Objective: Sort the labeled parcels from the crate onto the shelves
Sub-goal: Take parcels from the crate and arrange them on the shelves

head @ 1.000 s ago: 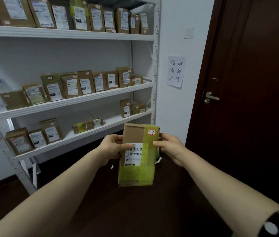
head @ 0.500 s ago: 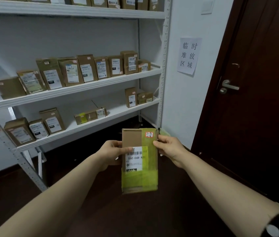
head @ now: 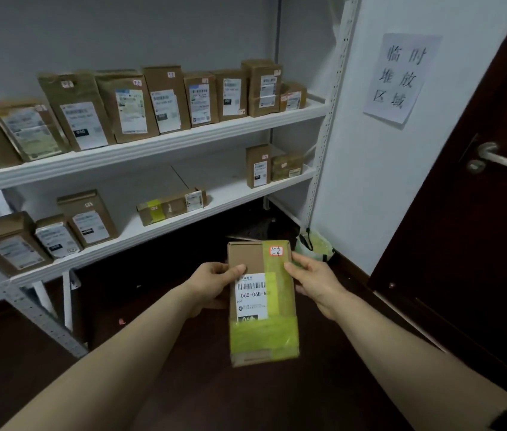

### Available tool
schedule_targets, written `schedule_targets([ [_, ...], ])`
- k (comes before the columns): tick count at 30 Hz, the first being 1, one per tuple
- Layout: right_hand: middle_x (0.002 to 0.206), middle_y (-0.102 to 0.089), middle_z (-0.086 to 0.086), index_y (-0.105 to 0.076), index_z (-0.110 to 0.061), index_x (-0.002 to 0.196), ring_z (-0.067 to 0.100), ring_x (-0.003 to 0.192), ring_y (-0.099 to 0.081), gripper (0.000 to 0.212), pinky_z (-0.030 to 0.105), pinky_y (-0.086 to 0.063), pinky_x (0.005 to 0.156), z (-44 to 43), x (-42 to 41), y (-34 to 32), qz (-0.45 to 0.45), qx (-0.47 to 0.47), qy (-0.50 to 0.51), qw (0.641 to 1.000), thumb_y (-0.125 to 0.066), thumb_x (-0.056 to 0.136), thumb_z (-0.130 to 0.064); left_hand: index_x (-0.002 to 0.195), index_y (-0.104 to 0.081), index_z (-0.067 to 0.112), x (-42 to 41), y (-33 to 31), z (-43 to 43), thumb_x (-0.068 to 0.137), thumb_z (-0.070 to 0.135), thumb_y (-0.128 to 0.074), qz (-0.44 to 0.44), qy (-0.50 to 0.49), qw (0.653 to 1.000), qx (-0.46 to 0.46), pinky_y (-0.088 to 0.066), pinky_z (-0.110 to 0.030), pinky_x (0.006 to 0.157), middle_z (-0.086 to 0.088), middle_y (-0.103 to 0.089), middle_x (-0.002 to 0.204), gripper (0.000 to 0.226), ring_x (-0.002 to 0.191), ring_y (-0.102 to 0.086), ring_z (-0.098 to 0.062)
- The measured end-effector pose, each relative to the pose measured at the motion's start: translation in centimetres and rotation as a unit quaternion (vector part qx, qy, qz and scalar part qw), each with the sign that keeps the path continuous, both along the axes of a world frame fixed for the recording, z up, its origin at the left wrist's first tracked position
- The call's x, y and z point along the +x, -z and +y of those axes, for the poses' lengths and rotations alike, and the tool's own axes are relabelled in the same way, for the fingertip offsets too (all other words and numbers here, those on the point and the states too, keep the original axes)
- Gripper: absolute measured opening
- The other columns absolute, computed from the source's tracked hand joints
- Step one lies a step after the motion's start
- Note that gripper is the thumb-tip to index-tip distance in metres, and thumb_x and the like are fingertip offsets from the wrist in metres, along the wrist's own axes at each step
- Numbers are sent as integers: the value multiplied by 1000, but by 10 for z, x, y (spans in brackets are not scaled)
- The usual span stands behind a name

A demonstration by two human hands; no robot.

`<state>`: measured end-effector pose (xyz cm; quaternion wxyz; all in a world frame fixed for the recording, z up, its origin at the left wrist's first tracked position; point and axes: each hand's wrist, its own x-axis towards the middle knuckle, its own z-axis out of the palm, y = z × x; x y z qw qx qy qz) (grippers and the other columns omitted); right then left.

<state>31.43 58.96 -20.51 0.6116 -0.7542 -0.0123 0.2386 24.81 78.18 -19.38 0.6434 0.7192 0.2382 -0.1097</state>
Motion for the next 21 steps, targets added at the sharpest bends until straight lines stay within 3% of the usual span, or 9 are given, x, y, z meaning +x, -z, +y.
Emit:
schedule_targets([
  [3,101,-61,-9,-36,-25,145,1,85,-55,52,34,-38,89,19,20,8,20,-12,-14,1000,-54,96,-21,108,-60,11,19,5,16,89,38,-62,13,-4,1000,-7,-54,-45,88,-5,-70,98,33,93,-66,-21],
  [4,99,-63,-8,-35,-29,145,3,85,-57,54,36,-39,88,24,26,11,29,-13,-18,999,-55,96,-22,109,-60,10,24,6,20,89,39,-62,17,-5,1000,-9,-54,-45,88,-5,-70,97,35,92,-66,-20],
  [9,119,-62,7,-33,-34,146,22,107,-59,60,52,-42,99,40,56,22,42,-28,-34,998,-59,93,-20,112,-58,10,45,10,37,89,41,-61,30,-15,999,-8,-53,-45,88,-6,-70,99,39,95,-66,-22],
  [12,121,-61,10,-33,-31,146,18,99,-61,60,39,-51,84,45,67,22,41,-25,-46,998,-59,93,-16,111,-60,9,52,13,37,91,40,-59,30,-30,999,2,-52,-47,90,-7,-70,99,37,95,-65,-23],
  [14,121,-61,11,-33,-29,146,13,93,-61,60,28,-48,68,46,71,20,39,-21,-56,997,-58,94,-15,111,-60,8,56,14,35,92,39,-57,32,-46,998,7,-52,-46,89,-6,-70,98,36,94,-65,-22],
  [16,121,-61,11,-33,-29,146,11,90,-62,60,24,-45,62,45,76,19,36,-23,-63,997,-58,94,-15,111,-60,8,60,12,32,93,38,-56,35,-59,998,6,-52,-45,89,-6,-69,97,36,93,-65,-22],
  [18,121,-61,11,-33,-30,146,14,94,-62,59,24,-44,61,43,81,16,34,-22,-67,997,-58,94,-17,111,-61,7,66,9,27,93,38,-56,36,-67,997,7,-51,-48,92,-7,-69,99,36,96,-64,-24],
  [21,133,-54,14,-33,-32,146,24,118,-54,60,31,-45,74,35,90,12,30,-23,-67,997,-59,93,-19,110,-61,6,74,2,18,93,37,-56,35,-70,997,12,-51,-48,92,-9,-68,100,35,96,-64,-25],
])
